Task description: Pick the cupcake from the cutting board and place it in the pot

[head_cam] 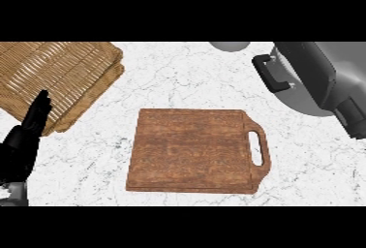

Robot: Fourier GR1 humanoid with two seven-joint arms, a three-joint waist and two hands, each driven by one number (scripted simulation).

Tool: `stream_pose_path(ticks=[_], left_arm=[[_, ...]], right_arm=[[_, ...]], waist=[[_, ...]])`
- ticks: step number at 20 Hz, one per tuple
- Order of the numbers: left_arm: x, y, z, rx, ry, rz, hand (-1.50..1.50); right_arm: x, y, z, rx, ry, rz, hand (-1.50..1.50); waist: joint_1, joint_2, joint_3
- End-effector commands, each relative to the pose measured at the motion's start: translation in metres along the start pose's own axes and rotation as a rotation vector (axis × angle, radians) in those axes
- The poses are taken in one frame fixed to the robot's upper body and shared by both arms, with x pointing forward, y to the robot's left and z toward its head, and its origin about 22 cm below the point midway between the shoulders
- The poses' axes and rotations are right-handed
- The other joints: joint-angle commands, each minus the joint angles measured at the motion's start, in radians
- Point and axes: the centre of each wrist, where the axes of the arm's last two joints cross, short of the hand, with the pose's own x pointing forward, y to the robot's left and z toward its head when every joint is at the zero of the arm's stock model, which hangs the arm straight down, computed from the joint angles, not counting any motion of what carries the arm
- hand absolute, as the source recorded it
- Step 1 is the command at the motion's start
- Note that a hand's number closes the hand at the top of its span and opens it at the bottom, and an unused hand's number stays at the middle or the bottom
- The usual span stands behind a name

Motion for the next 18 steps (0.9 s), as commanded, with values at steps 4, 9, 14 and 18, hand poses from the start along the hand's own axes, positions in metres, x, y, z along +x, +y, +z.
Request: stream_pose_path(ticks=[4,9,14,18], left_arm=[[-0.019,-0.005,0.003,-0.018,0.132,0.001,0.0],[-0.034,-0.003,0.012,-0.021,0.134,-0.011,0.0],[-0.024,-0.012,0.014,-0.055,0.117,0.018,0.0],[-0.023,0.004,0.003,-0.044,0.117,0.004,0.0]], right_arm=[[-0.044,0.008,-0.04,-0.058,0.12,-0.089,1.5],[-0.078,0.007,-0.069,-0.049,0.144,-0.062,1.5],[-0.135,0.027,-0.09,-0.012,0.155,-0.017,1.5],[-0.16,0.033,-0.099,0.018,0.155,0.051,1.5]], waist=[[-0.003,0.01,-0.016],[0.009,0.014,-0.017],[0.028,0.024,-0.015],[0.031,0.029,-0.015]])
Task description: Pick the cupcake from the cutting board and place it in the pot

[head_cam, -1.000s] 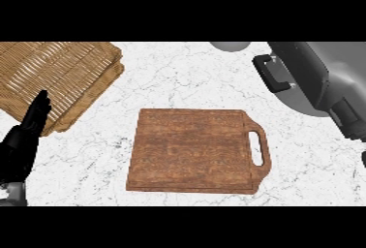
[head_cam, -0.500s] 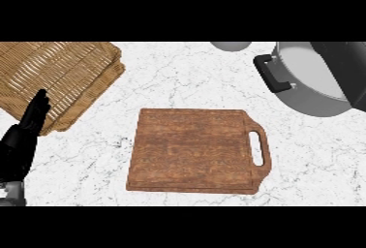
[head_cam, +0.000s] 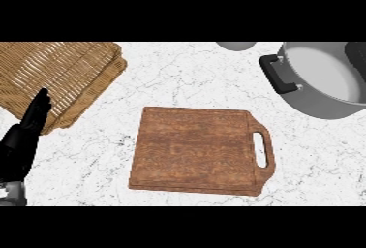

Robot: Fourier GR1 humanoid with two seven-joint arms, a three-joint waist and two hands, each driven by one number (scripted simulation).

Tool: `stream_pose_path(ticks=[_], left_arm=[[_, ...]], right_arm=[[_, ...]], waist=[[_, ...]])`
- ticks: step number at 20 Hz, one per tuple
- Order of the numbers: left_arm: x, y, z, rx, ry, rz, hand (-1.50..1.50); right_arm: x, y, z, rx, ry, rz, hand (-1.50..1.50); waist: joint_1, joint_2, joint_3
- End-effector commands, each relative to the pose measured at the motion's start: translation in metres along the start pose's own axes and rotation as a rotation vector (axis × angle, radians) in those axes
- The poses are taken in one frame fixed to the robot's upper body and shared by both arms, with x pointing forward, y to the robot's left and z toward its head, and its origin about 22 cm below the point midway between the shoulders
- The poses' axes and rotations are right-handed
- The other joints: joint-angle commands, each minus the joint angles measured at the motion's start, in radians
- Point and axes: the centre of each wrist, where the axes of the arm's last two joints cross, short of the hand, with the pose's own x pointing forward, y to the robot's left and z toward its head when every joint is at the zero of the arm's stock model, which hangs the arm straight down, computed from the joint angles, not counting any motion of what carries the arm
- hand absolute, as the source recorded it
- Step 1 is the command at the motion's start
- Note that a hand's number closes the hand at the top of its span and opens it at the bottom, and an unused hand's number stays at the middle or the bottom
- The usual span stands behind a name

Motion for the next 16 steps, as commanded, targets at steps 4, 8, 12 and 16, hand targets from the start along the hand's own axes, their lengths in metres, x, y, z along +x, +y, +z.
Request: stream_pose_path(ticks=[4,8,12,16], left_arm=[[-0.024,-0.011,-0.003,-0.029,0.11,0.013,0.0],[-0.024,-0.017,0.005,-0.038,0.107,0.008,0.0],[-0.018,-0.009,0.001,-0.041,0.105,0.024,0.0],[-0.019,-0.019,-0.001,-0.032,0.107,0.013,0.0]], right_arm=[[-0.037,0.012,-0.016,0.06,0.061,-0.066,1.5],[-0.06,0.023,-0.019,0.103,0.12,-0.163,-1.5],[-0.064,0.025,-0.019,0.107,0.081,-0.211,-1.5],[-0.056,0.02,-0.019,0.065,0.046,-0.279,-1.5]], waist=[[0.012,0.025,-0.015],[0.021,0.025,-0.012],[0.035,0.028,-0.012],[0.026,0.025,-0.014]])
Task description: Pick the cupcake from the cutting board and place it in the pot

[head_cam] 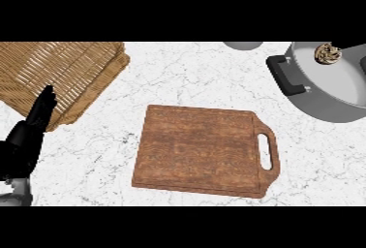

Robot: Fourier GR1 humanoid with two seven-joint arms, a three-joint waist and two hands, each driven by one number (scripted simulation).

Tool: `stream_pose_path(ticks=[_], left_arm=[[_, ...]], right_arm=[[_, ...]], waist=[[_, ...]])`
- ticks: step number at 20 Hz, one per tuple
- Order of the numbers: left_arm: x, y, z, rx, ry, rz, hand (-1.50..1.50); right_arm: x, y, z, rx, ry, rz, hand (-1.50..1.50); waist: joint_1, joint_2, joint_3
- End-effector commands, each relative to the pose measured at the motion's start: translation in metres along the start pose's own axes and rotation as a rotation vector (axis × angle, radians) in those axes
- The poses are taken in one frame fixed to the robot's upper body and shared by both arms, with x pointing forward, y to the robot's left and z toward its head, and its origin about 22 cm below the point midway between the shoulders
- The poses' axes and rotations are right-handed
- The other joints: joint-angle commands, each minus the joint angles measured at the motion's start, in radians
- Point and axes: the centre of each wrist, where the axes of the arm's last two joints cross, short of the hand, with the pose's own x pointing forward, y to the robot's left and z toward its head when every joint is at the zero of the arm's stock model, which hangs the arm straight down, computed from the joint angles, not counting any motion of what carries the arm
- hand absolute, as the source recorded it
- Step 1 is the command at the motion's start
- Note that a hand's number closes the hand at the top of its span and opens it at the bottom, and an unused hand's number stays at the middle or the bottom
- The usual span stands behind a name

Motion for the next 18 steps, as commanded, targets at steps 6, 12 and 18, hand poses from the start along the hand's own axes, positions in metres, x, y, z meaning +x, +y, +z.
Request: stream_pose_path(ticks=[6,12,18], left_arm=[[-0.022,0.001,-0.001,0.012,0.145,0.002,0.0],[-0.039,-0.004,0.019,-0.006,0.181,-0.004,0.0],[-0.045,0.001,0.026,0.015,0.21,0.007,0.0]], right_arm=[[0.028,-0.019,0.002,-0.257,-0.101,-0.411,-1.5],[0.015,-0.013,0.004,-0.147,-0.061,-0.556,-1.5],[0.009,-0.004,0.013,-0.081,-0.069,-0.638,-1.5]], waist=[[-0.027,0.004,-0.014],[-0.044,-0.012,-0.017],[-0.07,-0.027,-0.019]])
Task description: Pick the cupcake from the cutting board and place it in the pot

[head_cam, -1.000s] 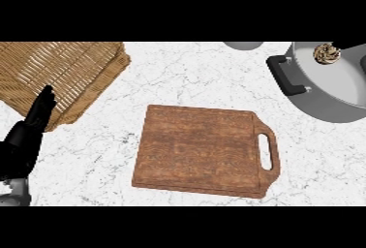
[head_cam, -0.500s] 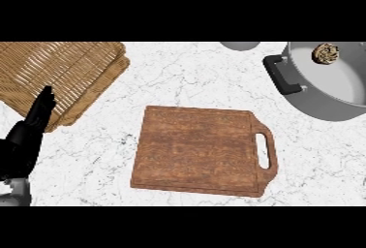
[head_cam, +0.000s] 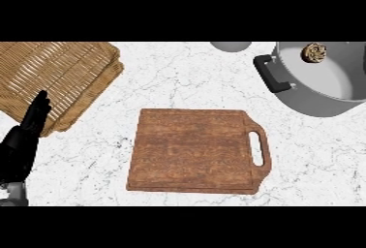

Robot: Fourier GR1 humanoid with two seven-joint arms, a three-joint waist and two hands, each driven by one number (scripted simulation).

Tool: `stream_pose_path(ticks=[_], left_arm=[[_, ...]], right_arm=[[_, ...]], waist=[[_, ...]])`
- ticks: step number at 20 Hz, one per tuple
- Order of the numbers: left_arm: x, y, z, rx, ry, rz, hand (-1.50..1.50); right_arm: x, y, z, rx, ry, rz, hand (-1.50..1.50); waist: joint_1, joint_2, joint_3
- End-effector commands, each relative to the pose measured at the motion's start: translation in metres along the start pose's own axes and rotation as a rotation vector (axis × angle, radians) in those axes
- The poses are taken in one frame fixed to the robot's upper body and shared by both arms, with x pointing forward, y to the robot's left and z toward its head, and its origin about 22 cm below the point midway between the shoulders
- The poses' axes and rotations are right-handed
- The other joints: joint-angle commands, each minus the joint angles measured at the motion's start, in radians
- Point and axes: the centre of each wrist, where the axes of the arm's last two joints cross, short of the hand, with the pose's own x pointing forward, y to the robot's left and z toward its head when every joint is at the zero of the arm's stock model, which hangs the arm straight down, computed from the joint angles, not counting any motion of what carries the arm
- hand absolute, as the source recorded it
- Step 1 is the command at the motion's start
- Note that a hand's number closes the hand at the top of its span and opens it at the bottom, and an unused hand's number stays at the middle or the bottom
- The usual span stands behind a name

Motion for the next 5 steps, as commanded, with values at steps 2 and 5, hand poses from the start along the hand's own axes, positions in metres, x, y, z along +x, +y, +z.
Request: stream_pose_path(ticks=[2,5], left_arm=[[-0.031,0.003,0.008,0.003,0.169,0.002,0.0],[-0.034,0.01,0.009,0.02,0.177,-0.008,0.0]], right_arm=[[-0.027,0.002,0.018,0.029,-0.009,-0.068,-1.5],[-0.046,-0.005,0.023,0.028,-0.011,-0.074,-1.5]], waist=[[-0.04,-0.003,-0.017],[-0.052,-0.007,-0.018]])
